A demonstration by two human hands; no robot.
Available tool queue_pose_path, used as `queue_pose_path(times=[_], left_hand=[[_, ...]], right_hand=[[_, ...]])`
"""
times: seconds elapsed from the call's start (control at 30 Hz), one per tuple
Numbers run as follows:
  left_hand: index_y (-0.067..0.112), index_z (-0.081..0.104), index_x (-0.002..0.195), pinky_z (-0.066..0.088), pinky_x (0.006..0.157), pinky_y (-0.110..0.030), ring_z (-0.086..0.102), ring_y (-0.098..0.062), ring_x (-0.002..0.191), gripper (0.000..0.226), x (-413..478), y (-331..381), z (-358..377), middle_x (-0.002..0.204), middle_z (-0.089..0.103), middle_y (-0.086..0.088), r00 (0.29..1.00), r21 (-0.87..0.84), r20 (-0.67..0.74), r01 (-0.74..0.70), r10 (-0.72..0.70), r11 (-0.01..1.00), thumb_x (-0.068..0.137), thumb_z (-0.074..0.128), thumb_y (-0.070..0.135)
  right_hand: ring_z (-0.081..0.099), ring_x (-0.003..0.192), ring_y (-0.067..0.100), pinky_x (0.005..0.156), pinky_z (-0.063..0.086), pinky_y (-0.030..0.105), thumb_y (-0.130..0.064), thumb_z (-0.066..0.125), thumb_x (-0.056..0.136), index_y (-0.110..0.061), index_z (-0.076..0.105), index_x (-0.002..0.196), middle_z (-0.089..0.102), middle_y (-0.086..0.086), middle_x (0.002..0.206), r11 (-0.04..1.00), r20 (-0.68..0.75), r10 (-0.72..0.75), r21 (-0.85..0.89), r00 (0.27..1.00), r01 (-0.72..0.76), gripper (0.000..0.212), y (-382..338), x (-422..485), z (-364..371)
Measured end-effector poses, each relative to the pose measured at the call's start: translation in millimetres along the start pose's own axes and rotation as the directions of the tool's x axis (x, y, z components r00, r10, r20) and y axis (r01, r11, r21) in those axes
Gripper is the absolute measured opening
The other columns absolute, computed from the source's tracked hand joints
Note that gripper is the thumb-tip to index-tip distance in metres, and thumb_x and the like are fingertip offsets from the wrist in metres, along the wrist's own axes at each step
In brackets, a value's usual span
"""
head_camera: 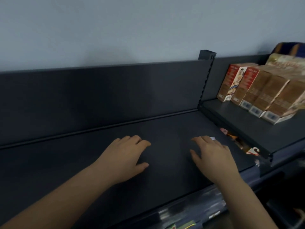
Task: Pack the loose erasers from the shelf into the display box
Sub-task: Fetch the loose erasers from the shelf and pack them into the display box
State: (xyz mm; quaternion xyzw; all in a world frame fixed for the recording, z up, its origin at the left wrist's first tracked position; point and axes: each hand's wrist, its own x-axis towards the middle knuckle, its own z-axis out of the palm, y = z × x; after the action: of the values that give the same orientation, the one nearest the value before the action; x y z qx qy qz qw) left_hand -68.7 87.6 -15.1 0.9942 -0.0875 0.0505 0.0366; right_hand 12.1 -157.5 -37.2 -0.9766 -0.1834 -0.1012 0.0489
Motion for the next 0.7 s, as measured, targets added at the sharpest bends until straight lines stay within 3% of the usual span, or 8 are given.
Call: queue_pose_path(times=[0.13, 0.27, 0.4, 0.57, 0.63, 0.7], left_hand=[[0.036, 0.030, 0.142, 0.038, 0.101, -0.032, 0.043, -0.013, 0.118, 0.059, 47, 49, 14, 0.133, 0.042, 0.011, 1.000, -0.015, 0.011, -0.012, 0.012, 1.000, 0.090, 0.048, 0.057], [0.035, 0.039, 0.136, 0.041, 0.096, -0.033, 0.046, -0.014, 0.112, 0.057, 90, 100, 31, 0.126, 0.047, 0.010, 1.000, -0.071, 0.002, -0.002, 0.003, 0.997, 0.087, 0.044, 0.065], [0.029, 0.055, 0.113, 0.041, 0.079, -0.029, 0.049, -0.014, 0.096, 0.053, 126, 144, 50, 0.106, 0.055, 0.007, 0.992, -0.112, -0.044, 0.112, -0.118, 0.987, 0.083, 0.043, 0.071], [0.021, 0.056, 0.099, 0.038, 0.071, -0.028, 0.052, -0.017, 0.090, 0.046, 148, 166, 63, 0.098, 0.057, 0.002, 0.946, -0.169, -0.093, 0.293, -0.311, 0.941, 0.081, 0.055, 0.063], [0.022, 0.052, 0.097, 0.038, 0.068, -0.028, 0.053, -0.017, 0.088, 0.037, 151, 167, 66, 0.098, 0.058, 0.001, 0.941, -0.171, -0.087, 0.310, -0.328, 0.935, 0.082, 0.058, 0.056], [0.022, 0.049, 0.094, 0.036, 0.066, -0.029, 0.053, -0.018, 0.086, 0.028, 152, 165, 67, 0.098, 0.058, 0.001, 0.935, -0.169, -0.089, 0.324, -0.342, 0.931, 0.084, 0.056, 0.047]], right_hand=[[0.064, 0.085, 0.030, 0.068, 0.049, 0.042, -0.023, 0.061, 0.085, -0.022, 0.065, 0.112, 0.066, 0.002, 0.101, 0.999, -0.043, -0.043, 0.027, 0.998, 0.044, 0.028, 52, 16, 10], [0.061, 0.097, 0.029, 0.076, 0.050, 0.042, -0.022, 0.055, 0.086, -0.026, 0.057, 0.123, 0.060, 0.001, 0.114, 0.995, 0.044, -0.097, 0.027, 0.994, 0.096, 0.037, 90, 32, 13], [0.055, 0.106, 0.024, 0.083, 0.049, 0.039, -0.026, 0.051, 0.090, -0.028, 0.047, 0.132, 0.053, -0.002, 0.123, 0.977, 0.119, -0.201, 0.091, 0.972, 0.191, 0.042, 108, 44, 18], [0.047, 0.118, 0.023, 0.088, 0.048, 0.037, -0.018, 0.053, 0.088, -0.026, 0.041, 0.136, 0.043, -0.003, 0.135, 0.967, 0.158, -0.251, 0.084, 0.955, 0.240, 0.050, 118, 60, 29], [0.052, 0.111, 0.026, 0.083, 0.050, 0.039, -0.016, 0.056, 0.086, -0.023, 0.050, 0.131, 0.051, -0.001, 0.129, 0.958, 0.148, -0.278, 0.118, 0.949, 0.262, 0.045, 119, 63, 33], [0.062, 0.087, 0.027, 0.064, 0.051, 0.039, -0.014, 0.069, 0.075, -0.021, 0.064, 0.107, 0.063, 0.002, 0.102, 0.951, 0.111, -0.300, 0.112, 0.948, 0.288, 0.033, 118, 67, 36]])
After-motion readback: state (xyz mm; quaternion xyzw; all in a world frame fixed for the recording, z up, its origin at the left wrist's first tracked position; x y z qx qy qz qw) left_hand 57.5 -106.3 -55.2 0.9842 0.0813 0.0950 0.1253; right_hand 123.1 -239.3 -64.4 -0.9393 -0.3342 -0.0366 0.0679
